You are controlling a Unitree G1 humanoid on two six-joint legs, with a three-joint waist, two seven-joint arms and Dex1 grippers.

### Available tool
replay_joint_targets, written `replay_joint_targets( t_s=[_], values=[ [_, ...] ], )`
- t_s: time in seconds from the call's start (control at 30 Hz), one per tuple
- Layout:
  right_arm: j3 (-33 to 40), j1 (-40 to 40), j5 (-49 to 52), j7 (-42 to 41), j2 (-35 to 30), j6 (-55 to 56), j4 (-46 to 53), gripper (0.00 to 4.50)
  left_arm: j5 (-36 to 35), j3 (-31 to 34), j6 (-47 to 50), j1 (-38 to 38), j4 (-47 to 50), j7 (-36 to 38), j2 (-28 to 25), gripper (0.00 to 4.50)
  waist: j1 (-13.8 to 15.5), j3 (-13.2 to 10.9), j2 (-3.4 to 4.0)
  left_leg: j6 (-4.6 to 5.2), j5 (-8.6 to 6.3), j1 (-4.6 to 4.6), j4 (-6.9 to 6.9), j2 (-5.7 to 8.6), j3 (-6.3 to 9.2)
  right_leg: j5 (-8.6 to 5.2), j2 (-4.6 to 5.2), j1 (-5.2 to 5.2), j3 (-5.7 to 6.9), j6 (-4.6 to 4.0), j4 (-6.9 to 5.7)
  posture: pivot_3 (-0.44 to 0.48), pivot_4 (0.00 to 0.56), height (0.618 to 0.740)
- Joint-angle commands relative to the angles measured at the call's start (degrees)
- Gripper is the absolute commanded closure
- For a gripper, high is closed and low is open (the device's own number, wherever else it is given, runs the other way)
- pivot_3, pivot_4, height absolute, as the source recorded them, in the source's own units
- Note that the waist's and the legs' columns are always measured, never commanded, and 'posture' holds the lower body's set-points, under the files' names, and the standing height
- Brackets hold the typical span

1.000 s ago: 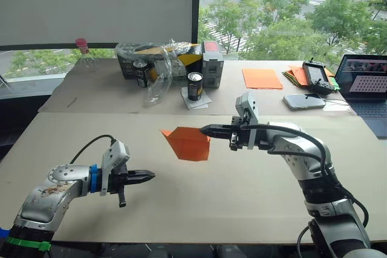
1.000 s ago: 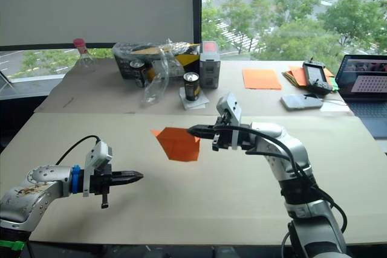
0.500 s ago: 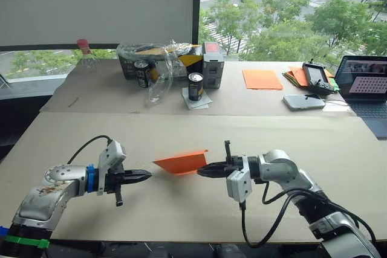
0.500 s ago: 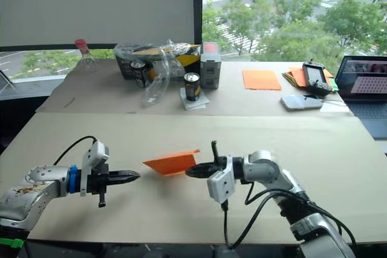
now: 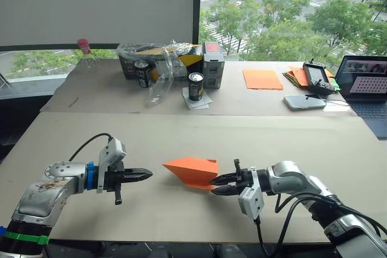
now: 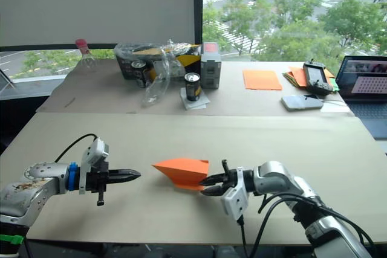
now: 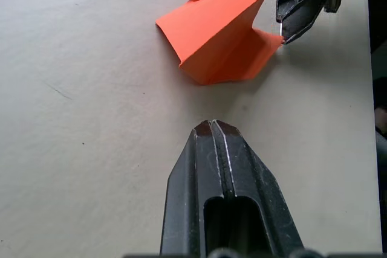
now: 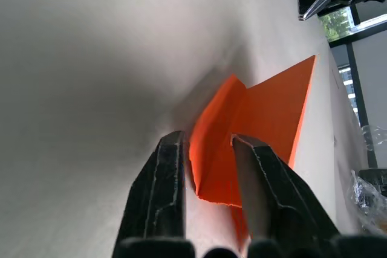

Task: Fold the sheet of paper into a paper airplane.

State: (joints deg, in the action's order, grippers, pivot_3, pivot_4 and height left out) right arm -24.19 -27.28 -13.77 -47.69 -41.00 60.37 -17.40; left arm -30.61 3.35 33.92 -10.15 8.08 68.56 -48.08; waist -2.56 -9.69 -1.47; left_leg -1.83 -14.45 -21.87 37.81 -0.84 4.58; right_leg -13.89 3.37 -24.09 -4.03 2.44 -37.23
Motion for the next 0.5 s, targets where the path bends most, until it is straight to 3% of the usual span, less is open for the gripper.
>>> replay_joint_targets(
  t_s=[0.03, 0.17, 0.2, 0.3, 0.4, 0.5],
  values=[
    [2.44, 2.29, 6.85, -0.43, -3.23, -5.11, 10.55, 1.49, -2.48, 0.39, 1.57, -0.84, 2.56, 1.1, -0.3, 4.5, 0.03, 0.0, 0.0, 0.0, 0.0, -0.01, 0.0, 0.0, 0.02, 0.0, 0.0, -0.02, 0.0, 0.0, -0.01, 0.0, 0.15, 0.73],
    [4.88, 4.46, 13.73, -1.28, -4.92, -17.44, 19.94, 0.14, -4.25, 0.58, 3.11, -1.97, 2.85, 1.17, 0.51, 4.5, -0.11, 0.0, 0.0, 0.0, 0.0, 0.01, 0.03, 0.0, 0.02, 0.0, -0.01, -0.02, -0.01, 0.01, -0.09, 0.0, 0.15, 0.73],
    [5.26, 4.6, 16.53, -2.03, -5.0, -21.85, 21.68, 0.14, -4.71, 0.61, 3.53, -2.38, 2.88, 1.17, 0.64, 4.5, -0.08, 0.0, 0.0, 0.0, 0.0, 0.02, 0.04, 0.0, 0.01, 0.0, -0.01, -0.02, -0.02, 0.01, -0.12, 0.0, 0.15, 0.73],
    [6.69, 2.9, 24.45, -2.22, -2.45, -37.89, 24.15, 0.79, -6.66, 0.36, 5.81, -3.51, 3.56, 1.8, 0.58, 4.5, -0.02, 0.0, -0.02, 0.01, 0.01, 0.06, 0.08, 0.0, 0.01, -0.01, -0.02, -0.01, -0.02, 0.0, -0.26, 0.0, 0.15, 0.73],
    [7.15, 1.08, 30.64, -1.98, 1.01, -54.33, 25.81, 1.86, -7.25, 0.02, 6.95, -3.8, 4.35, 1.85, 0.21, 4.5, -0.09, 0.0, -0.02, 0.01, 0.01, 0.11, 0.1, 0.0, 0.01, -0.01, -0.04, -0.02, -0.04, 0.0, -0.35, 0.0, 0.15, 0.73],
    [8.22, 0.32, 32.8, -1.47, 3.53, -63.1, 26.62, 2.88, -7.34, 0.16, 7.35, -3.83, 4.76, 1.43, 0.18, 4.5, 0.03, 0.0, -0.02, 0.01, 0.01, 0.1, 0.1, -0.01, 0.04, -0.04, -0.07, -0.06, -0.02, -0.03, -0.38, 0.0, 0.15, 0.73]
  ],
)
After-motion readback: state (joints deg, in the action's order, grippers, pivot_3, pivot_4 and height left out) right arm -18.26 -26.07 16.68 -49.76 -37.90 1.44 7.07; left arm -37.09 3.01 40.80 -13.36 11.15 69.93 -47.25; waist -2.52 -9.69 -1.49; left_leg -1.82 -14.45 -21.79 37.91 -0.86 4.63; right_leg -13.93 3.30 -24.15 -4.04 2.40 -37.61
